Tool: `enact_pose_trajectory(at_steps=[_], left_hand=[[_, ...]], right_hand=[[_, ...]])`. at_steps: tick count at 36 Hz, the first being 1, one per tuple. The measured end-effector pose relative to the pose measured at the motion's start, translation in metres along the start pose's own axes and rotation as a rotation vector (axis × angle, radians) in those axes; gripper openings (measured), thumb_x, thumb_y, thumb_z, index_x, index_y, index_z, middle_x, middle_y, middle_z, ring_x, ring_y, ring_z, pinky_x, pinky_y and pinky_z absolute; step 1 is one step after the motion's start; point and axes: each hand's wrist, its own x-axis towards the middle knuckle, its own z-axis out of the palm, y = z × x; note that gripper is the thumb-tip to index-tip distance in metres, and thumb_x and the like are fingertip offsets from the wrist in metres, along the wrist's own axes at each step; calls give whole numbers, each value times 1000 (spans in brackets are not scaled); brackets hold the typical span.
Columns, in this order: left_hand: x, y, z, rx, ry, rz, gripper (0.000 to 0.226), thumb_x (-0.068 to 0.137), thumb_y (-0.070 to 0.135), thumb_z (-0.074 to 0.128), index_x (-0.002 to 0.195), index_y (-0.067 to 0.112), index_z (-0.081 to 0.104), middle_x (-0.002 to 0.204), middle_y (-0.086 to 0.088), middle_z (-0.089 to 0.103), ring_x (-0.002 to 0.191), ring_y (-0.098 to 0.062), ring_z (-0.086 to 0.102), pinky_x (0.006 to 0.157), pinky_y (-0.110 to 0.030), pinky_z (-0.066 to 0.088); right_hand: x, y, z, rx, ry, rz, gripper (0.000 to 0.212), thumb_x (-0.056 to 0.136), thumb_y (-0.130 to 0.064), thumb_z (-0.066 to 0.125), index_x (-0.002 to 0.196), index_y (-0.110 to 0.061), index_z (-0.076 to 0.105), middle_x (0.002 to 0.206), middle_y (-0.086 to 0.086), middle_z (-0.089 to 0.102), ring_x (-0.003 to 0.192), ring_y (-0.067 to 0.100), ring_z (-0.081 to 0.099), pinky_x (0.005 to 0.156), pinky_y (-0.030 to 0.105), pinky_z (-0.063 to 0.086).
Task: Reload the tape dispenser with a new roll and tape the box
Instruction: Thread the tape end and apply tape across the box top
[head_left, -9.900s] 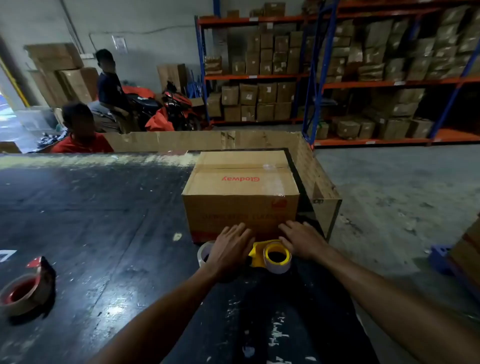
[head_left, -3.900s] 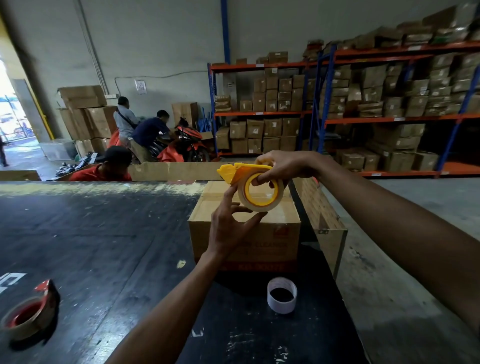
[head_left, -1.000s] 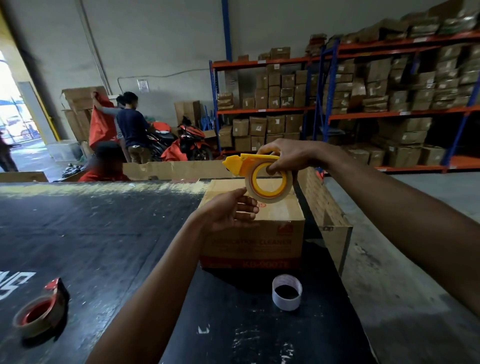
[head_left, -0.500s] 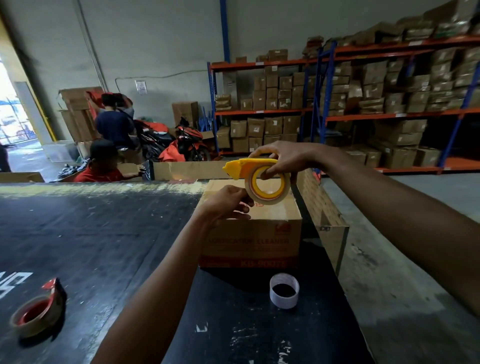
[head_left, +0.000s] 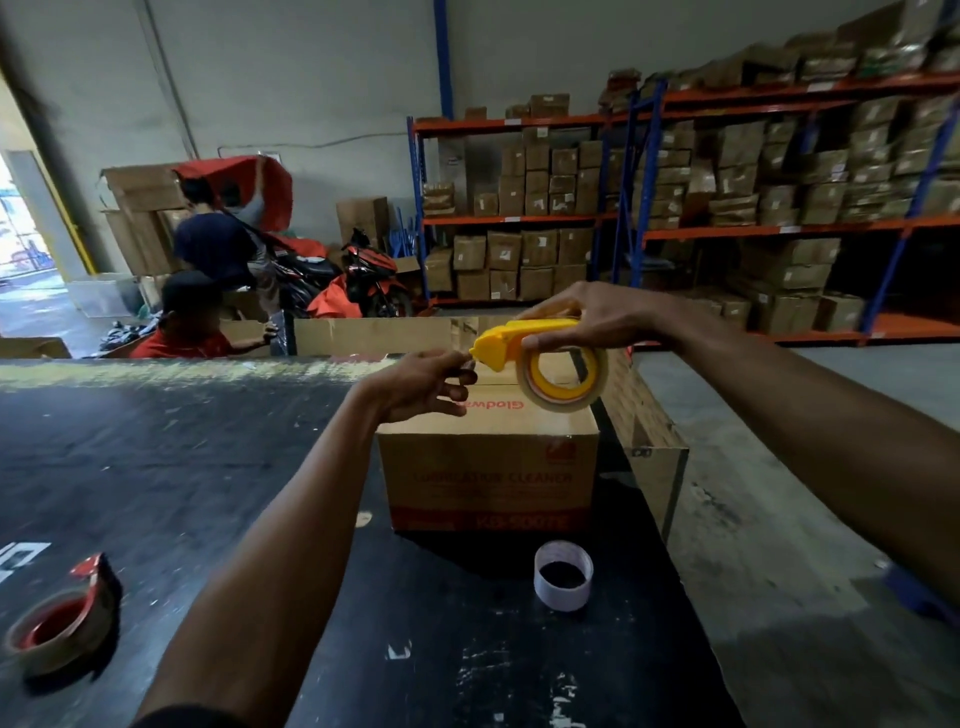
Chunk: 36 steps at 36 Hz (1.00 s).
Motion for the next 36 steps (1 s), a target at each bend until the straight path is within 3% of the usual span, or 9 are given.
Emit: enact_pose_trajectory(at_steps=[6, 11, 17, 20, 26, 29, 33, 36], left_hand=[[14, 14, 0, 153, 37, -83, 33, 106, 26, 46, 115, -2, 62, 104, -11, 74, 88, -22, 76, 77, -35, 64], [27, 25, 5, 211, 31, -159, 34, 105, 26, 49, 122, 1, 66, 115, -15, 75, 104, -27, 75, 97, -46, 58], [53, 27, 5, 163, 41, -207, 36, 102, 32, 54, 122, 3, 59, 113, -14, 63, 95, -26, 75, 87, -44, 62], [67, 27, 7, 247, 52, -214, 31, 103, 23, 53, 125, 1, 59, 117, -15, 65, 96, -25, 74, 85, -43, 63], [93, 25, 13, 512, 69, 23, 20, 104, 20, 52, 101, 12, 70, 111, -7, 73, 99, -24, 75, 92, -44, 60], [107, 23, 11, 530, 92, 104, 19, 102, 14, 55, 106, 7, 72, 107, -5, 73, 95, -22, 76, 88, -40, 61], [125, 17, 5, 461, 58, 161, 19, 99, 8, 59, 94, 8, 77, 103, -13, 77, 83, -16, 77, 81, -33, 63], [133, 12, -2, 310, 0, 144, 22, 100, 11, 58, 108, -1, 74, 104, -18, 77, 93, -23, 77, 84, -36, 63]], right_hand=[[-4, 3, 4, -71, 51, 56, 68, 87, -64, 66, 147, -41, 46, 151, -1, 45, 133, 25, 44, 99, 42, 41], [-5, 1, 11, -85, 91, 67, 67, 90, -57, 67, 150, -38, 43, 154, 0, 42, 136, 26, 42, 95, 37, 37], [-10, 1, 13, -99, 147, 118, 66, 90, -58, 66, 149, -38, 45, 151, 1, 47, 131, 27, 47, 93, 38, 40], [-10, 4, 10, -139, 172, 156, 66, 89, -60, 66, 148, -38, 46, 149, 2, 50, 126, 27, 51, 94, 39, 44], [-7, 6, 7, -226, 187, 249, 65, 90, -58, 64, 150, -42, 42, 150, 2, 48, 127, 29, 45, 96, 44, 41], [-7, 9, 7, -225, 196, 278, 66, 89, -61, 64, 149, -44, 41, 151, 2, 48, 128, 29, 45, 96, 44, 43], [-5, 10, 9, -221, 222, 282, 64, 90, -60, 63, 148, -41, 45, 151, 1, 49, 130, 30, 47, 97, 46, 43], [-1, 12, 10, -244, 234, 309, 64, 89, -62, 62, 148, -40, 46, 148, 1, 52, 128, 29, 48, 88, 39, 39]])
